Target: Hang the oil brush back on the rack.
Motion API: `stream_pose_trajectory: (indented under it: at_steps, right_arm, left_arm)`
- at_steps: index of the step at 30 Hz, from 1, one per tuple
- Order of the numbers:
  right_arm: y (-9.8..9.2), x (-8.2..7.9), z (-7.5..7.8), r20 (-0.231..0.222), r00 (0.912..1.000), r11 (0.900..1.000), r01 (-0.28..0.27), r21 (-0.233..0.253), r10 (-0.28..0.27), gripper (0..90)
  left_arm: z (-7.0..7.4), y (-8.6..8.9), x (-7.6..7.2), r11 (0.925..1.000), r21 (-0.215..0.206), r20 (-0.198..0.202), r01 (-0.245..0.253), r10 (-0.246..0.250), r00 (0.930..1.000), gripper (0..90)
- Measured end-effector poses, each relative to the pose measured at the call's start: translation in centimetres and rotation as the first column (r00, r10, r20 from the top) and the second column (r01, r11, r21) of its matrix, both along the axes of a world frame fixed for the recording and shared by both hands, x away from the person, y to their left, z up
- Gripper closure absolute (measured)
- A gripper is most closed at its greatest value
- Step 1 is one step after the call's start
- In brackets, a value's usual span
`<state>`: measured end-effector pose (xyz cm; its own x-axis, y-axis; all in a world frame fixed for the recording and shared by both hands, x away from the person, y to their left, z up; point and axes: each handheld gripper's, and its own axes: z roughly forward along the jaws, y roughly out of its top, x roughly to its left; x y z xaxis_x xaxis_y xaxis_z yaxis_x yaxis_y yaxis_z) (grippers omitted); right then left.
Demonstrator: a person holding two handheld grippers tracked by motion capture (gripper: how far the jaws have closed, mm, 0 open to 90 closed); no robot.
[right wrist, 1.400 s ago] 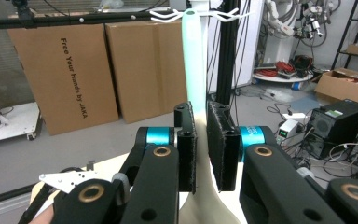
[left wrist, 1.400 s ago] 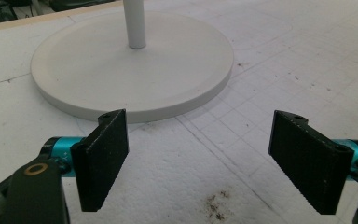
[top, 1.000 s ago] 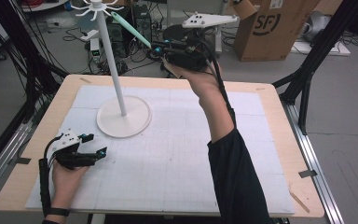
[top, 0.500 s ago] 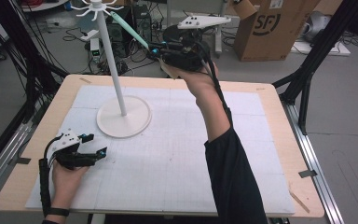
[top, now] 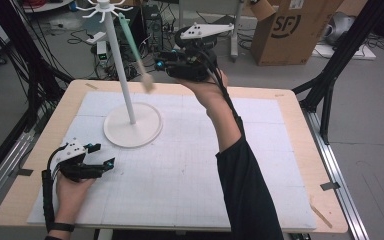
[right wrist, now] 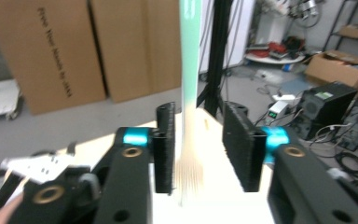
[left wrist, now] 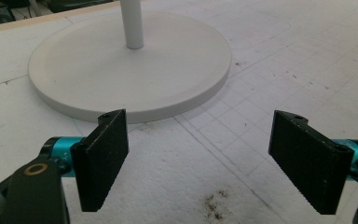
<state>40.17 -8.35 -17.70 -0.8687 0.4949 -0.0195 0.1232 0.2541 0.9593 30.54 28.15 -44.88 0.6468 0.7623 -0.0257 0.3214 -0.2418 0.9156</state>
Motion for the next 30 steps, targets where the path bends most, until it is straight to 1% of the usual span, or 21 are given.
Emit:
stream_pose_trajectory:
  at_steps: [2, 4, 5, 6, 9, 11, 14, 16, 17, 19, 20, 21, 22, 24, 27, 30]
  right_arm:
    - [-0.7, -0.2, -0.6, 0.0, 1.0, 1.0, -0.009, -0.018, 0.009, 53.2]
    - [-1.7, -0.5, -1.4, -0.005, 0.9996, 0.999, -0.026, -0.032, 0.026, 49.6]
    - [-3.0, -0.8, -2.5, -0.013, 0.9997, 0.999, -0.024, -0.049, 0.023, 44.8]
    - [-3.0, -0.8, -2.5, -0.013, 0.9997, 0.999, -0.024, -0.049, 0.023, 44.8]
    - [-5.4, -1.5, -4.3, -0.021, 0.9993, 0.997, -0.032, -0.064, 0.031, 40.4]
    - [-7.1, -2.1, -5.6, -0.025, 0.9994, 0.997, -0.026, -0.068, 0.024, 37.5]
    - [-9.8, -3.4, -7.7, -0.028, 0.9995, 0.998, -0.014, -0.058, 0.012, 33.8]
    - [-11.3, -4.1, -8.9, -0.03, 0.9995, 0.999, -0.001, -0.052, 0.0, 32.2]
    - [-12.4, -4.6, -9.8, -0.034, 0.9994, 0.999, 0.006, -0.053, -0.008, 31.7]
    - [-13.8, -5.3, -11.0, -0.041, 0.9987, 0.998, 0.028, -0.065, -0.031, 29.8]
    - [-14.8, -5.8, -11.9, -0.046, 0.9977, 0.997, 0.047, -0.06, -0.049, 29.4]
    - [-15.4, -6.1, -12.4, -0.051, 0.997, 0.997, 0.056, -0.056, -0.059, 28.7]
    - [-16.4, -6.5, -13.2, -0.061, 0.9957, 0.997, 0.067, -0.045, -0.07, 28.2]
    - [-17.8, -7.1, -14.4, -0.063, 0.9931, 0.994, 0.096, -0.047, -0.099, 26.7]
    - [-20.1, -8.2, -16.3, -0.082, 0.9859, 0.989, 0.143, -0.033, -0.146, 24.7]
    - [-21.9, -9.2, -18.1, -0.11, 0.9754, 0.982, 0.19, -0.024, -0.191, 22.2]
  left_arm:
    - [0.0, 0.0, 0.0, 1.0, 0.001, -0.001, 0.002, -0.002, 1.0, 20.6]
    - [0.0, 0.0, 0.0, 1.0, 0.004, 0.0, 0.001, -0.001, 1.0, 20.6]
    - [0.0, 0.0, 0.0, 1.0, 0.004, 0.0, 0.0, 0.0, 1.0, 20.6]
    - [0.0, 0.0, 0.0, 1.0, 0.005, 0.0, 0.0, 0.0, 1.0, 20.6]
    - [0.0, -0.1, 0.0, 1.0, 0.009, 0.001, -0.002, 0.002, 1.0, 20.6]
    - [0.0, -0.1, 0.0, 0.9999, 0.013, 0.002, -0.002, 0.002, 1.0, 20.6]
    - [0.0, -0.1, 0.0, 0.9999, 0.014, 0.0, -0.004, 0.004, 1.0, 20.5]
    - [0.0, -0.1, 0.0, 0.9999, 0.012, 0.0, -0.005, 0.005, 1.0, 20.4]
    - [0.0, -0.1, 0.0, 0.9999, 0.013, -0.001, -0.005, 0.005, 1.0, 20.4]
    - [0.0, -0.1, 0.0, 0.9999, 0.015, 0.0, -0.007, 0.007, 1.0, 20.4]
    - [0.0, -0.1, 0.0, 0.9999, 0.015, -0.001, -0.007, 0.007, 1.0, 20.3]
    - [0.0, -0.1, 0.0, 0.9999, 0.015, -0.001, -0.006, 0.006, 1.0, 20.3]
    - [0.0, -0.1, 0.0, 0.9999, 0.016, -0.001, -0.005, 0.005, 1.0, 20.3]
    - [0.0, -0.2, 0.0, 0.9998, 0.018, 0.0, -0.002, 0.002, 1.0, 20.3]
    - [0.0, -0.1, 0.0, 0.9999, 0.016, 0.0, -0.004, 0.004, 1.0, 20.2]
    - [0.0, -0.1, 0.0, 0.9999, 0.011, 0.0, -0.005, 0.005, 1.0, 19.9]
